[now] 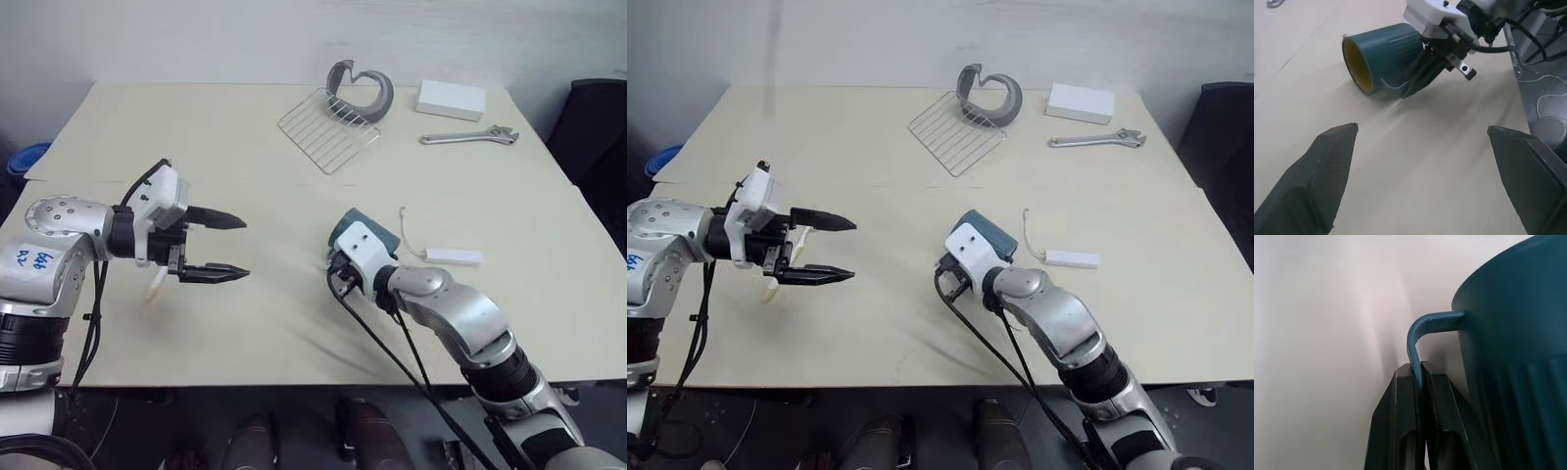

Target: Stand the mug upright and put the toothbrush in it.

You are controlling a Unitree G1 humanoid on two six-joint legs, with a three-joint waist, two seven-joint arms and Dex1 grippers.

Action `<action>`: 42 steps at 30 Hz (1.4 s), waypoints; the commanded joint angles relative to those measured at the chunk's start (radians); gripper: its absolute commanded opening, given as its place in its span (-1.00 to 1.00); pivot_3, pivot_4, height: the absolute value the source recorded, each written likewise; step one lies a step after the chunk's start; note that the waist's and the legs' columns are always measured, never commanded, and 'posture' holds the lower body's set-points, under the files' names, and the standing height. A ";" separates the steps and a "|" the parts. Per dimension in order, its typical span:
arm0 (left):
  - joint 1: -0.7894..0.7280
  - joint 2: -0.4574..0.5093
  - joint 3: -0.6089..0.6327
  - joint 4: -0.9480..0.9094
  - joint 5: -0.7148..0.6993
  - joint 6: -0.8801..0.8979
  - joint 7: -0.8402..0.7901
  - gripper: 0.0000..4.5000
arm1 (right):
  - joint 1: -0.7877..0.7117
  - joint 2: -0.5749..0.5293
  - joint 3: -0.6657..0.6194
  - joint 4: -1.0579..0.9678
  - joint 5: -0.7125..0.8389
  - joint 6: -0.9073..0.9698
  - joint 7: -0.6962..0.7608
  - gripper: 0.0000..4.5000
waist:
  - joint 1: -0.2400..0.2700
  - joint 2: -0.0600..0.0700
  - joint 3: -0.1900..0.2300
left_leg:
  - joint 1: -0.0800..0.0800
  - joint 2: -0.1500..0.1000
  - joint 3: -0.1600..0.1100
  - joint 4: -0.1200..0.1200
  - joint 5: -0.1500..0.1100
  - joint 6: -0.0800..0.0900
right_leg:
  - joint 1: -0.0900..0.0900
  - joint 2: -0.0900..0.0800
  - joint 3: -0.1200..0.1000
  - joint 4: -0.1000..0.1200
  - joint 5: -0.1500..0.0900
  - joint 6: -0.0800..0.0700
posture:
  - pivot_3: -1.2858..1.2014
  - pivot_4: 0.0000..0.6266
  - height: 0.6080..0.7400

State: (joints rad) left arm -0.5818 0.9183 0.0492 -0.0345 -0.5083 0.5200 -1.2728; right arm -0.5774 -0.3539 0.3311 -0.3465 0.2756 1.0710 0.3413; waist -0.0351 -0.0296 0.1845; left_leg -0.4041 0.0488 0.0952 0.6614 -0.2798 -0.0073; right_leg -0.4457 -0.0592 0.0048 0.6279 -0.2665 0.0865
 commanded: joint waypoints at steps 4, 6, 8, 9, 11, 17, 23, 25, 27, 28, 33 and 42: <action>0.032 0.039 0.100 -0.012 -0.010 0.009 0.041 1.00 | -0.021 0.275 -0.166 0.120 0.117 -0.375 0.086 -0.99 | -0.009 0.000 0.000 | 0.000 0.002 -0.001 -0.001 0.000 0.000 | -0.001 0.003 0.000 0.001 0.000 -0.001 | 0.03 -0.52 1.00; 0.052 0.059 0.121 -0.026 -0.012 0.017 0.042 1.00 | -0.037 0.330 -0.146 0.210 0.088 -0.467 0.094 -0.99 | -0.011 0.000 0.000 | 0.000 0.002 -0.002 -0.002 0.000 0.000 | -0.001 0.003 0.000 0.001 -0.001 -0.001 | 0.03 -0.52 1.00; 0.062 0.081 0.139 -0.036 -0.017 0.025 0.044 1.00 | -0.057 0.389 -0.132 0.327 0.061 -0.585 0.105 -0.99 | -0.017 0.000 0.000 | 0.000 0.002 -0.001 -0.002 0.000 -0.001 | -0.001 0.001 0.000 0.001 0.000 -0.001 | 0.03 -0.52 1.00; 0.064 0.091 0.149 -0.038 -0.019 0.029 0.044 1.00 | -0.068 0.421 -0.137 0.391 0.055 -0.649 0.109 -0.99 | -0.019 0.000 0.000 | 0.000 0.001 -0.001 -0.002 0.000 -0.001 | -0.001 0.000 -0.001 0.000 0.000 -0.001 | 0.03 -0.52 1.00; 0.067 0.107 0.163 -0.043 -0.024 0.037 0.044 1.00 | -0.089 0.471 -0.161 0.496 0.056 -0.739 0.120 -0.99 | -0.021 0.000 0.000 | 0.000 0.000 -0.001 -0.002 0.000 -0.001 | -0.001 -0.001 -0.001 0.000 0.000 0.000 | 0.03 -0.52 1.00; 0.068 0.149 0.181 -0.064 -0.026 0.057 0.037 1.00 | -0.141 0.558 -0.202 0.759 0.086 -0.908 0.198 -0.99 | -0.021 0.000 0.000 | -0.001 0.001 -0.001 -0.003 -0.001 -0.002 | 0.000 -0.003 -0.002 0.001 0.000 0.000 | 0.03 -0.52 1.00; 0.062 0.156 0.177 -0.065 -0.028 0.062 0.036 1.00 | -0.069 0.526 -0.183 0.711 0.128 -0.896 0.294 -0.88 | -0.026 0.000 0.000 | 0.000 0.001 -0.001 -0.004 -0.001 -0.004 | -0.001 -0.002 -0.001 0.002 0.000 0.000 | 0.03 -0.52 1.00; 0.064 0.151 0.170 -0.065 -0.026 0.059 0.038 1.00 | -0.039 0.517 -0.184 0.668 0.151 -0.863 0.311 -0.64 | -0.026 0.000 0.000 | 0.001 0.002 -0.001 -0.006 0.000 -0.004 | -0.001 -0.001 -0.002 0.003 -0.001 -0.001 | 0.03 -0.52 1.00; 0.060 0.147 0.159 -0.068 -0.027 0.060 0.036 1.00 | -0.010 0.501 -0.176 0.620 0.141 -0.850 0.306 -0.37 | -0.025 0.000 0.000 | 0.001 0.002 -0.001 -0.007 0.000 -0.006 | -0.001 -0.001 -0.002 0.003 -0.001 -0.002 | 0.03 -0.52 1.00; 0.054 0.145 0.154 -0.067 -0.028 0.061 0.034 1.00 | 0.002 0.496 -0.179 0.590 0.142 -0.838 0.297 -0.21 | -0.025 0.000 0.000 | 0.001 0.002 -0.001 -0.008 0.000 -0.006 | -0.001 -0.001 -0.002 0.002 -0.001 -0.002 | 0.03 -0.52 1.00; 0.014 0.124 0.119 -0.034 -0.018 0.048 0.027 1.00 | 0.069 0.451 -0.178 0.406 0.130 -0.770 0.258 0.54 | -0.021 0.000 0.000 | 0.001 0.001 -0.001 -0.007 0.001 -0.006 | -0.001 -0.002 -0.002 0.002 -0.001 -0.002 | 0.03 -0.52 1.00; -0.029 0.084 0.083 0.028 0.004 0.013 0.017 1.00 | 0.046 0.296 -0.111 0.254 0.008 -0.657 0.206 0.99 | -0.022 0.000 0.000 | 0.003 0.001 0.000 -0.007 0.001 -0.007 | -0.001 -0.001 -0.001 0.002 -0.001 -0.002 | 0.03 -0.52 1.00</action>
State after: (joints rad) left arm -0.5874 0.9963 0.1147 -0.0164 -0.5056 0.5536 -1.2485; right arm -0.4955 -0.0441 0.1857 -0.0237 0.3166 0.3900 0.5450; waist -0.0570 -0.0296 0.1848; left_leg -0.4014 0.0495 0.0949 0.6549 -0.2783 -0.0142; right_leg -0.4470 -0.0601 0.0033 0.6299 -0.2678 0.0840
